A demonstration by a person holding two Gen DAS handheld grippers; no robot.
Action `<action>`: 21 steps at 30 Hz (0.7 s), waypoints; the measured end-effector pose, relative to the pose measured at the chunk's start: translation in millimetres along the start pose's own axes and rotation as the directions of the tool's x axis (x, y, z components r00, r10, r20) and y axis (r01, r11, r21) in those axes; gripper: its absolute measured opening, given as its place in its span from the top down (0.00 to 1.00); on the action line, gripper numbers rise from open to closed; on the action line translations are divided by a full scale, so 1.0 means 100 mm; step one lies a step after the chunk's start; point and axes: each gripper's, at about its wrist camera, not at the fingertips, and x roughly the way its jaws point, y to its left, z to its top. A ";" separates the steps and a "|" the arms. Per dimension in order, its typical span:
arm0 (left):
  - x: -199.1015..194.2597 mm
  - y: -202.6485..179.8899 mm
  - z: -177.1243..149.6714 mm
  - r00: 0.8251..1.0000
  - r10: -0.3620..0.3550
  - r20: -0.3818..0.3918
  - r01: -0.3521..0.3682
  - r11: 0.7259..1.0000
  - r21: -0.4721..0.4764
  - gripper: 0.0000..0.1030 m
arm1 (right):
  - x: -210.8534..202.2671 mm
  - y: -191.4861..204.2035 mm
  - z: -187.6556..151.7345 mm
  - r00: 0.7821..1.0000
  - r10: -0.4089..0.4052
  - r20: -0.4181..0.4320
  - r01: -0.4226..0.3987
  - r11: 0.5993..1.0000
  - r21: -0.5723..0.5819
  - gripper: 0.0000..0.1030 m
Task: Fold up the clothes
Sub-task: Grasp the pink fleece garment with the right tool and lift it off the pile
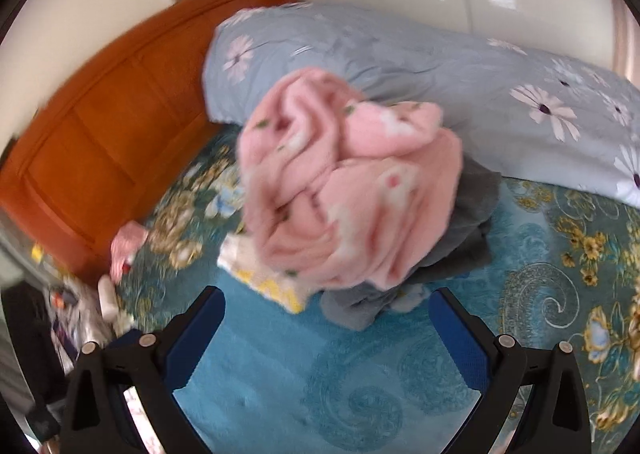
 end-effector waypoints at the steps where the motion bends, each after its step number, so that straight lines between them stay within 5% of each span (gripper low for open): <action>1: 0.00 0.04 -0.01 1.000 0.003 -0.002 -0.003 1.000 -0.017 0.00 | 0.05 -0.08 0.06 1.000 0.001 -0.004 0.000 0.999 0.048 0.00; 4: -0.03 0.14 -0.08 1.000 0.012 -0.004 -0.012 0.998 -0.055 0.00 | 0.26 -0.30 0.20 1.000 0.010 -0.026 -0.004 0.979 0.203 0.00; 8: -0.10 0.26 -0.17 0.999 0.033 0.001 -0.033 0.996 -0.084 0.00 | 0.51 -0.29 0.35 1.000 0.025 -0.013 -0.021 0.965 0.262 0.02; 12: -0.19 0.41 -0.24 0.999 0.046 0.011 -0.045 0.992 -0.121 0.00 | 0.78 -0.25 0.40 0.997 0.019 -0.075 0.001 0.966 0.259 0.33; 14: -0.22 0.46 -0.26 0.999 0.051 0.016 -0.048 0.989 -0.138 0.00 | 0.87 -0.26 0.41 0.996 0.009 -0.094 0.016 0.964 0.265 0.38; 21: -0.27 0.54 -0.34 0.998 0.056 0.004 -0.054 0.984 -0.170 0.00 | 1.07 -0.21 0.43 0.986 0.010 -0.169 0.033 0.967 0.251 0.77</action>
